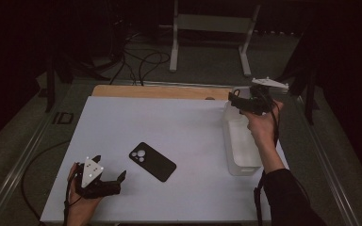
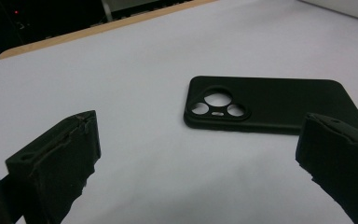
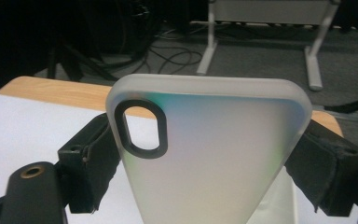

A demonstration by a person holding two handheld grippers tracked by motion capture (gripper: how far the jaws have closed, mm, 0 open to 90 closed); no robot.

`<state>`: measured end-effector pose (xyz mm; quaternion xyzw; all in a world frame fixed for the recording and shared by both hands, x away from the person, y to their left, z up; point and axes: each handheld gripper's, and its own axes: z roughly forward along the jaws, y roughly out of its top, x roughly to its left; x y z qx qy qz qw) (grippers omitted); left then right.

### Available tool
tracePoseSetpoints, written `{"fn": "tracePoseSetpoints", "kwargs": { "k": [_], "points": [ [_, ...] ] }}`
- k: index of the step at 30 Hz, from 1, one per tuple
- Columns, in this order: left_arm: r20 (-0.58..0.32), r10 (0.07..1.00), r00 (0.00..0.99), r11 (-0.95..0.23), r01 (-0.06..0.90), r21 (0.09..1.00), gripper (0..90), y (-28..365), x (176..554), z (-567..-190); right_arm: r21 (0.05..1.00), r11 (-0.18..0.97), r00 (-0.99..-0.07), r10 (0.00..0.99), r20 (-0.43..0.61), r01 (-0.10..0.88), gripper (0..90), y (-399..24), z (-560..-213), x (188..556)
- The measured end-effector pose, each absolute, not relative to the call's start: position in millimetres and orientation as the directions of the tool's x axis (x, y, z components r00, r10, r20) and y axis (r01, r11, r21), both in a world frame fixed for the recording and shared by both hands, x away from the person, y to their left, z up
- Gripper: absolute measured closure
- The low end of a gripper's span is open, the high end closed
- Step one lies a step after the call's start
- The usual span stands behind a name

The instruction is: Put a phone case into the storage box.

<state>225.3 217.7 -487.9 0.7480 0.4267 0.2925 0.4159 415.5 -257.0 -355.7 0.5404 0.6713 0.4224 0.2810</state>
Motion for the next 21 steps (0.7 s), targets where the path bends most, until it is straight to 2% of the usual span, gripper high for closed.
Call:
{"fn": "tracePoseSetpoints", "kwargs": {
  "k": [21],
  "points": [
    [0.080, 0.880, 0.468, -0.290, 0.397, 0.871, 0.3, 217.6, 225.7, -488.8, 0.854, 0.014, -0.146, 0.987, 0.073, 0.520, 16.2, -272.9, -372.5, 444.9]
  ]
}}
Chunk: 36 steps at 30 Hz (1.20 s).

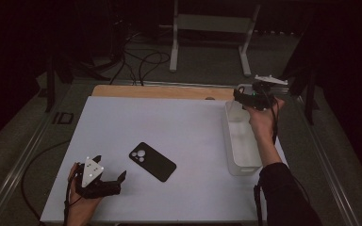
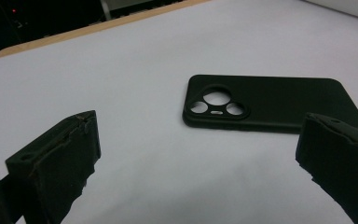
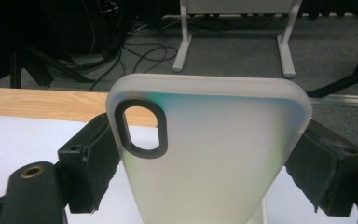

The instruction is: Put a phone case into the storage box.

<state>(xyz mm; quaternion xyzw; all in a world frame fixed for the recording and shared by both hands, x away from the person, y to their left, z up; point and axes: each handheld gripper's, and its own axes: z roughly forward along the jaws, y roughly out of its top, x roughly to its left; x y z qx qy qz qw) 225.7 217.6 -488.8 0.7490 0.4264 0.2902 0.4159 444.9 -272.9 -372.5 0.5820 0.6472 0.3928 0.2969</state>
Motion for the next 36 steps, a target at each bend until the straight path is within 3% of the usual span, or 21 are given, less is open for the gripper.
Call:
{"fn": "tracePoseSetpoints", "kwargs": {
  "k": [36],
  "points": [
    [0.079, 0.880, 0.468, -0.289, 0.396, 0.872, 0.3, 218.9, 224.8, -489.5, 0.785, 0.031, -0.105, 0.994, 0.044, 0.619, 16.0, -266.8, -422.6, 473.5]
  ]
}}
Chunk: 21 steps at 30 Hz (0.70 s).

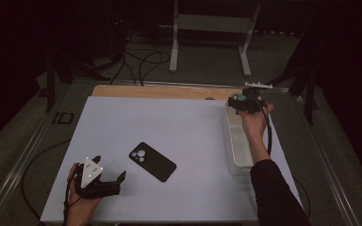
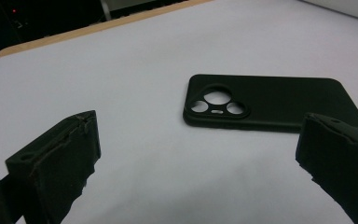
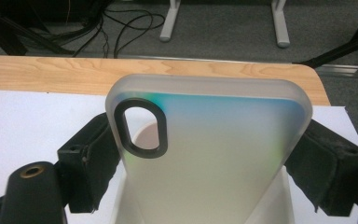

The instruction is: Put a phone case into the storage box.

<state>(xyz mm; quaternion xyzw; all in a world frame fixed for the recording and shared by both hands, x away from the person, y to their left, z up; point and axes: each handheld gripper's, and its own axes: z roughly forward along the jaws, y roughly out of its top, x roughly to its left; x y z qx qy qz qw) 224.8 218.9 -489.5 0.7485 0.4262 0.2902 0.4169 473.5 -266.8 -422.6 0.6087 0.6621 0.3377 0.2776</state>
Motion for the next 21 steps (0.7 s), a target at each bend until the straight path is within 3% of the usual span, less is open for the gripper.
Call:
{"fn": "tracePoseSetpoints", "kwargs": {
  "k": [21],
  "points": [
    [0.078, 0.881, 0.467, -0.287, 0.396, 0.872, 0.3, 220.5, 224.3, -489.2, 0.758, 0.041, -0.098, 0.995, 0.030, 0.650, 15.8, -265.5, -438.9, 482.7]
  ]
}}
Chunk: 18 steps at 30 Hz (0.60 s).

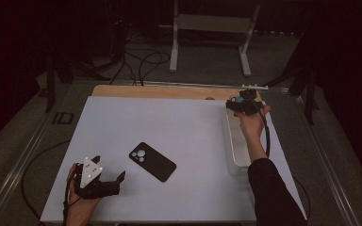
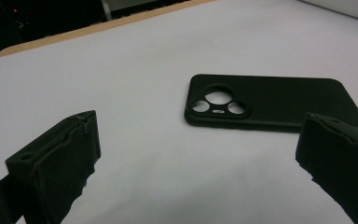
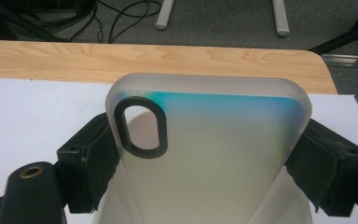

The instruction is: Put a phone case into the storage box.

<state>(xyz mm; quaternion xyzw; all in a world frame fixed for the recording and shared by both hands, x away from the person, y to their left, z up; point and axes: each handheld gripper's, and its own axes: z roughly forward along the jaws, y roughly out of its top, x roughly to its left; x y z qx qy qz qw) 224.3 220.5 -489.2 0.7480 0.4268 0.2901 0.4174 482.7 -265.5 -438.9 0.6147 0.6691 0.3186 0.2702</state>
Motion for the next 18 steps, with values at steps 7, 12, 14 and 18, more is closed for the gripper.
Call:
{"fn": "tracePoseSetpoints", "kwargs": {
  "k": [7, 12, 14, 18],
  "points": [
    [0.075, 0.883, 0.464, -0.282, 0.396, 0.874, 0.4, 221.1, 223.9, -489.4, 0.751, 0.025, -0.092, 0.995, 0.048, 0.659, 12.6, -266.7, -440.2, 486.7],
    [0.075, 0.883, 0.464, -0.282, 0.396, 0.874, 0.3, 220.9, 223.7, -489.4, 0.750, 0.037, -0.089, 0.996, 0.029, 0.660, 7.3, -264.4, -441.8, 487.8],
    [0.076, 0.883, 0.464, -0.283, 0.396, 0.873, 0.4, 221.0, 223.7, -489.4, 0.757, 0.037, -0.087, 0.996, 0.026, 0.652, 7.3, -264.5, -441.2, 487.1],
    [0.076, 0.883, 0.464, -0.283, 0.397, 0.873, 0.4, 221.2, 223.6, -489.4, 0.777, 0.038, -0.097, 0.995, 0.030, 0.629, 7.2, -264.7, -437.7, 485.3]
  ]
}}
